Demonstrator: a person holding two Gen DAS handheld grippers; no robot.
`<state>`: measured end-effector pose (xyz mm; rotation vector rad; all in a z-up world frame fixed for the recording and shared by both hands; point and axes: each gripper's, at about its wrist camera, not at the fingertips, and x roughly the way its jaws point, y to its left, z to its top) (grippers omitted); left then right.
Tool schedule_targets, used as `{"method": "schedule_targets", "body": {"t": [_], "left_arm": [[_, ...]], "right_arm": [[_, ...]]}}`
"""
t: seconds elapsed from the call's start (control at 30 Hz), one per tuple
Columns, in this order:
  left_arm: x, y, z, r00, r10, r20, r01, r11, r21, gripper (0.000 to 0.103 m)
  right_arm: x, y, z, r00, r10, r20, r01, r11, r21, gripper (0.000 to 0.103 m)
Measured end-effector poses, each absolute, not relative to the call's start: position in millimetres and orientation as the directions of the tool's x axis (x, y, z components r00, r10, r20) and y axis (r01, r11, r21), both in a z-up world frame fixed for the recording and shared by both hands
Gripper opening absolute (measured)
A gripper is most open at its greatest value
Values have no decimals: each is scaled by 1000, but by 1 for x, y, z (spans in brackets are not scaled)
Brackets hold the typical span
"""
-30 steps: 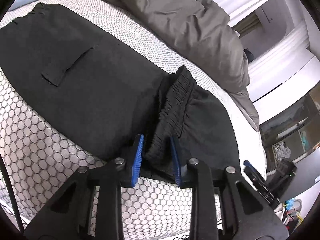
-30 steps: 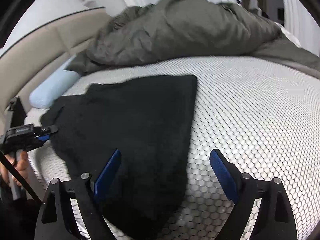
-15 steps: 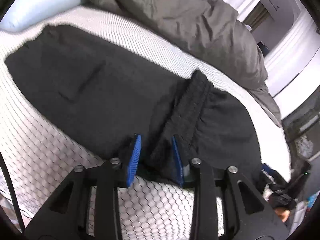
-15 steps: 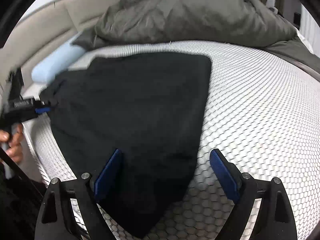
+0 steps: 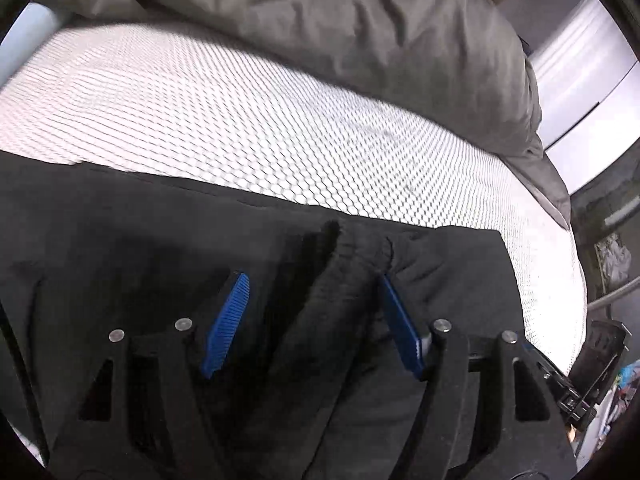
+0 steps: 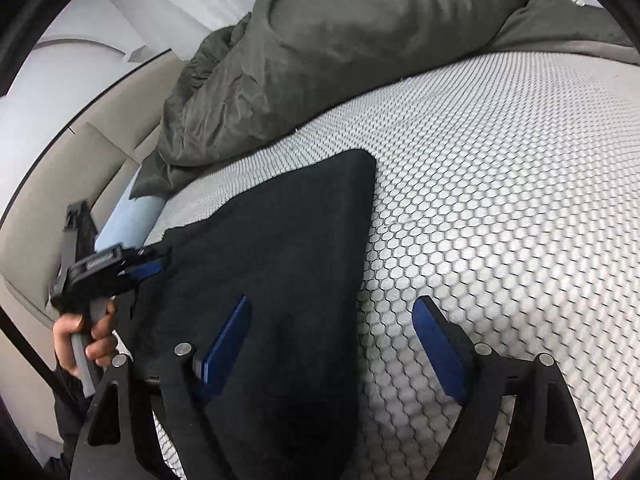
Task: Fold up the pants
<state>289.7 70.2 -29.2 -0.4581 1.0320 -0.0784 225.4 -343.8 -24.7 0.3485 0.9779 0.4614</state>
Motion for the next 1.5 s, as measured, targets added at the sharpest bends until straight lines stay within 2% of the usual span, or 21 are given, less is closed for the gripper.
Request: {"method": "schedule_targets", "body": {"t": [0.07,0.13,0.17,0.23,0.27,0.37,0.47,0.6,0.63,0.67,0.7,0.77,0.87,0.97,1.07,1.13,1.23,1.33,1.43,1.47,1.5], "left_arm": [[295,73,-37,523,-328,-787,-151,873,-464,51],[296,78,-42,535,-332,-777,-165,861,-481,45],[296,80,-43,542,-331,-772,-164,860,-483,38],[294,87,-45,550,-342,-762,-176,844,-506,34],[293,90,-47,554,-337,-761,-190,839,-510,31],[291,95,-50,561,-303,-770,-215,845,-490,33],[286,97,-45,568,-295,-768,-236,836,-496,34],[268,83,-15,584,-195,-788,-258,876,-408,34],[260,75,-7,586,-171,-792,-259,886,-384,36],[252,62,3,593,-148,-791,-246,903,-353,47],[244,45,12,610,-149,-778,-210,917,-340,66],[228,6,22,628,-205,-750,-91,939,-333,85],[217,-57,18,588,-288,-756,58,947,-316,88],[213,-102,3,521,-373,-768,173,927,-332,100],[220,-125,-20,457,-356,-815,178,935,-308,101],[233,-129,-35,428,-315,-847,144,949,-280,101],[237,-129,-37,449,-298,-843,119,954,-274,102],[229,-132,-39,453,-271,-849,129,963,-238,102],[222,-129,-36,459,-270,-846,140,963,-232,102],[219,-126,-33,459,-278,-844,143,960,-239,102],[214,-120,-28,461,-289,-839,138,957,-254,102]], "right_arm": [[231,-335,-30,453,534,-714,-229,844,485,68],[234,-326,-34,435,523,-733,-245,852,462,43],[235,-323,-36,424,527,-737,-256,850,460,37],[234,-318,-35,422,519,-743,-280,854,438,25],[233,-317,-34,426,516,-743,-287,856,429,24],[224,-325,-34,430,503,-750,-279,864,419,23],[212,-347,-37,411,545,-731,-237,838,491,29],[184,-375,-16,458,559,-691,-212,824,525,52],[175,-379,-12,473,563,-677,-225,821,525,53],[165,-385,-10,484,565,-668,-228,819,527,53],[156,-389,-9,492,564,-663,-222,818,530,53],[142,-394,-10,511,562,-651,-206,815,542,54],[129,-390,-18,486,591,-644,-207,794,572,56],[126,-369,-21,440,609,-660,-261,790,555,56],[122,-353,-26,433,586,-685,-280,809,516,53],[118,-343,-30,423,579,-697,-288,816,502,21],[109,-343,-35,426,584,-692,-263,811,523,10],[95,-350,-37,413,619,-668,-227,780,583,5],[81,-353,-36,393,621,-678,-229,780,582,5],[78,-353,-30,397,602,-693,-232,796,559,6],[77,-355,-24,410,587,-698,-234,808,541,14]]}}
